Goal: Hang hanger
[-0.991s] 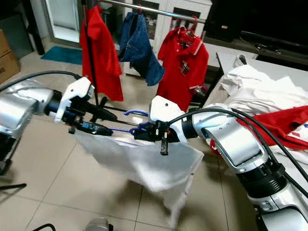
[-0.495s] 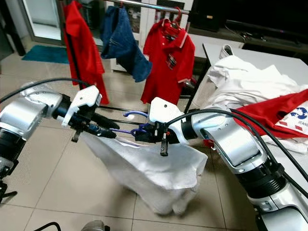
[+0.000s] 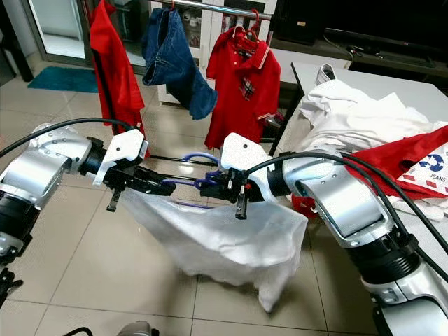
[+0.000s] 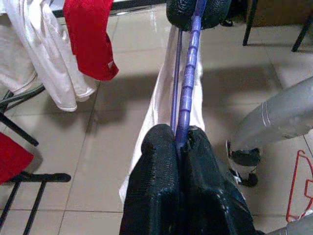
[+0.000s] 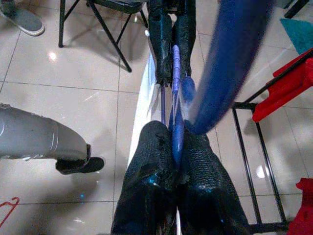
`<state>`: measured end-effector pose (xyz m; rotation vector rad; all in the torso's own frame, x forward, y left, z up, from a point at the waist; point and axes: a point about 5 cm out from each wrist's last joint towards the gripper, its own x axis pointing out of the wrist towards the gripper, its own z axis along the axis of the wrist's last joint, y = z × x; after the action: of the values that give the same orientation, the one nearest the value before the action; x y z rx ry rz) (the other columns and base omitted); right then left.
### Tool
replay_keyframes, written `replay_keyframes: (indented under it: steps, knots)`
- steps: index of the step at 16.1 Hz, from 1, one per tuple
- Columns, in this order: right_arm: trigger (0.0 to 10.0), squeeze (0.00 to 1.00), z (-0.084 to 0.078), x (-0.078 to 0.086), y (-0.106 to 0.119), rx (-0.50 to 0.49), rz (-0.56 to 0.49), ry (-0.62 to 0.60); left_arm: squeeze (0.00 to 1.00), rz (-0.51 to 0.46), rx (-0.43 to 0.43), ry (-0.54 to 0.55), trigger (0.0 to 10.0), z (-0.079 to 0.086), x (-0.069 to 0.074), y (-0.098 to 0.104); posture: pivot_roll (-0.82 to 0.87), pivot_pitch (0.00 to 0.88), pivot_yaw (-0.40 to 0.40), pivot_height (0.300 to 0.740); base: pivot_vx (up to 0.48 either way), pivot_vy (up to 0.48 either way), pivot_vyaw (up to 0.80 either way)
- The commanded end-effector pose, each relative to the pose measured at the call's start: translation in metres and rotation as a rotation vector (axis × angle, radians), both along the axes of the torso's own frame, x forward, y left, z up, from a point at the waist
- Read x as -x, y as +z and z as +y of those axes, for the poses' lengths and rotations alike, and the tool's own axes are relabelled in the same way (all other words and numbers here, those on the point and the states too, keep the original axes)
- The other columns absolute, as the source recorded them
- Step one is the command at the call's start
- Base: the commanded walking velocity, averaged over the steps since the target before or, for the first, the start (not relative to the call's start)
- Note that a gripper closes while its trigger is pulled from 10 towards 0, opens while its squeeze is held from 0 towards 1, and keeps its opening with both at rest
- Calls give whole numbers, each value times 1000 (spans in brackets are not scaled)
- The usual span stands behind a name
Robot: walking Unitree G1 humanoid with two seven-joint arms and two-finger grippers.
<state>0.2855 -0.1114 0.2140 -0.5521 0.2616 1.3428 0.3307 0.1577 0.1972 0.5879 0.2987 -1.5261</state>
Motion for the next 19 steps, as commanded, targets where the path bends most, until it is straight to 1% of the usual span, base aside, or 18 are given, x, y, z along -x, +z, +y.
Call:
replay_keyframes:
  steps: [1,2,4,7,8,9,12,15,16,18,19]
  knots:
    - [10000,0,12,6,8,-17,-16,86,0,-43,72,-24,0,-10,0,12,110,0,-95,740,0,0,0]
    - [10000,0,13,6,10,-20,-19,89,0,-3,84,-37,0,-8,3,9,109,0,-92,740,0,0,0]
    - [10000,0,13,6,11,-29,-19,94,0,42,98,-39,0,-5,5,7,107,0,-92,740,0,0,0]
    - [10000,0,13,11,15,-62,11,139,0,66,105,-49,0,-1,7,7,107,0,-92,740,0,0,0]
    - [10000,690,12,12,17,-72,19,154,0,73,104,-52,0,1,9,7,107,0,-93,740,0,0,0]
    - [10000,1000,10,13,21,-94,30,170,0,78,100,-52,0,3,10,6,109,0,-94,740,0,0,0]
    - [10000,1000,4,12,26,-95,31,193,0,85,86,-46,0,7,11,5,111,0,-95,740,0,0,0]
    - [10000,1000,-5,8,36,-121,8,177,0,80,66,11,0,13,9,2,113,0,-90,740,0,0,0]
    - [10000,1000,-13,4,43,-144,-14,132,0,77,45,54,0,19,7,-3,112,0,-88,740,0,0,0]
    - [10000,1000,-24,-2,47,-151,-34,70,0,95,48,78,0,23,9,-7,109,0,-82,740,0,0,0]
    - [10000,1000,-34,-5,48,-154,-45,15,0,104,53,96,0,26,10,-9,110,0,-81,740,0,0,0]
